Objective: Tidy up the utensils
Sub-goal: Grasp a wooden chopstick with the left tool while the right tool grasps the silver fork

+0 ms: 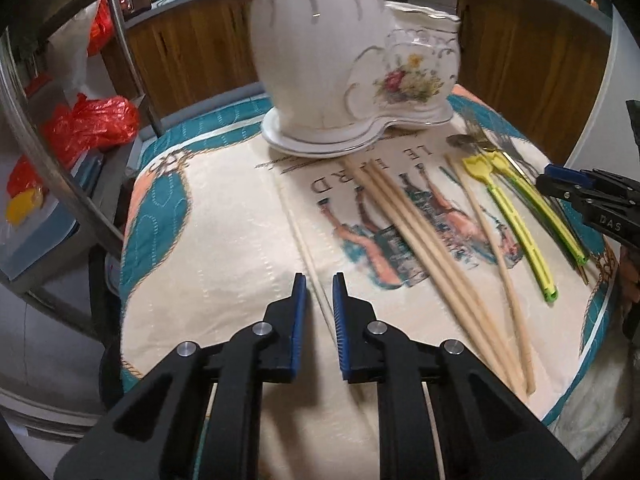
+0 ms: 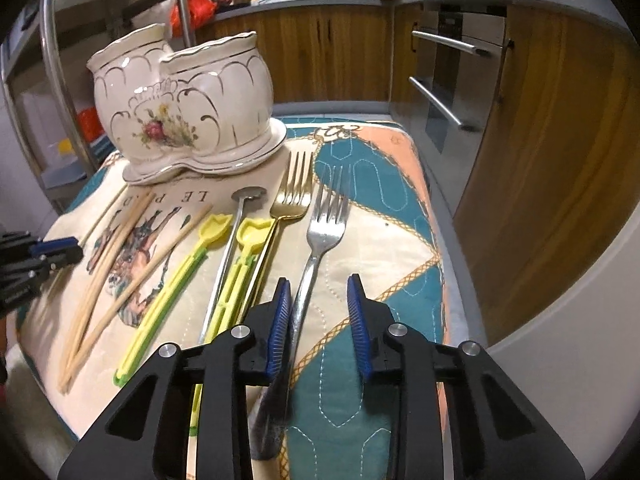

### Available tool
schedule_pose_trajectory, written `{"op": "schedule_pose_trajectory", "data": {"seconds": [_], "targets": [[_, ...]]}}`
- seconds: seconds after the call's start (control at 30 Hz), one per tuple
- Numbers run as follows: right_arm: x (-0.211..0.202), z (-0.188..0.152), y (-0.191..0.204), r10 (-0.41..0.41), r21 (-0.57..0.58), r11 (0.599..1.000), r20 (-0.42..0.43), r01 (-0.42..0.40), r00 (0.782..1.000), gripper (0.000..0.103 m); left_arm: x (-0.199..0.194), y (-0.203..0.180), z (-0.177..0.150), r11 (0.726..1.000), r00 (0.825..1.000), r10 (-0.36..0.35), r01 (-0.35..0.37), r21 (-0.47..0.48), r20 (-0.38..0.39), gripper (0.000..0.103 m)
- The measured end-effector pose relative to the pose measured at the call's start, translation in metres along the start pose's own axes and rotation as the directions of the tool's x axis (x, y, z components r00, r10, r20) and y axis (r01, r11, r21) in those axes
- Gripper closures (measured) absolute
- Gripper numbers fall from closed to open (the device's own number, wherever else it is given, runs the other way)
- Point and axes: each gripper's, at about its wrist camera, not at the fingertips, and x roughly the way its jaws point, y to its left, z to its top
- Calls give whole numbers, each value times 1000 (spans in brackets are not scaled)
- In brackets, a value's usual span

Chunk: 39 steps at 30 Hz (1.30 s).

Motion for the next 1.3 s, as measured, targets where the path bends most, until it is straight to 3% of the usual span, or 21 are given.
{"op": "schedule_pose_trajectory", "data": {"seconds": [0.17,0.23,0.3,0.33,0.43,0.53,0.6,0.67,0.8,1.0,1.13,1.3], "targets": [[3,8,1,14,-48,999,-62,-17,998,74,1,17,1,998,999,-47,46,-46,-15,88],[5,11,-2,30,-38,999,-88,-34,996,73,3,16,3,997,998,-62,62,-43,-12,79],[7,16,-1,31,-45,998,-109,-36,994,73,4,14,4,995,996,-88,87,-42,-12,58],[8,17,-1,29,-51,998,-113,-35,993,74,5,12,6,993,994,-112,111,-38,-16,53],[10,20,-2,40,-52,998,-129,-47,991,75,7,5,7,996,996,-84,84,4,-26,49],[12,22,-4,55,-57,996,-136,-63,989,85,7,3,6,998,998,-65,65,8,-13,55],[13,23,-3,59,-65,996,-131,-68,990,89,6,6,5,999,999,-47,47,3,1,72],[14,24,-2,53,-80,995,-124,-63,991,91,8,11,7,1000,999,-31,31,-3,12,83],[13,23,-2,59,-87,994,-106,-69,993,95,10,14,10,999,1000,-10,9,33,20,97],[2,13,-6,81,-58,995,-51,-84,995,97,7,18,7,998,998,-19,16,58,53,98],[-14,7,-5,82,-68,994,30,-80,996,97,0,25,-1,999,995,-31,28,36,93,99],[-39,2,-3,104,-65,993,142,-95,984,97,-16,33,-10,998,978,-54,51,20,200,99]]}}
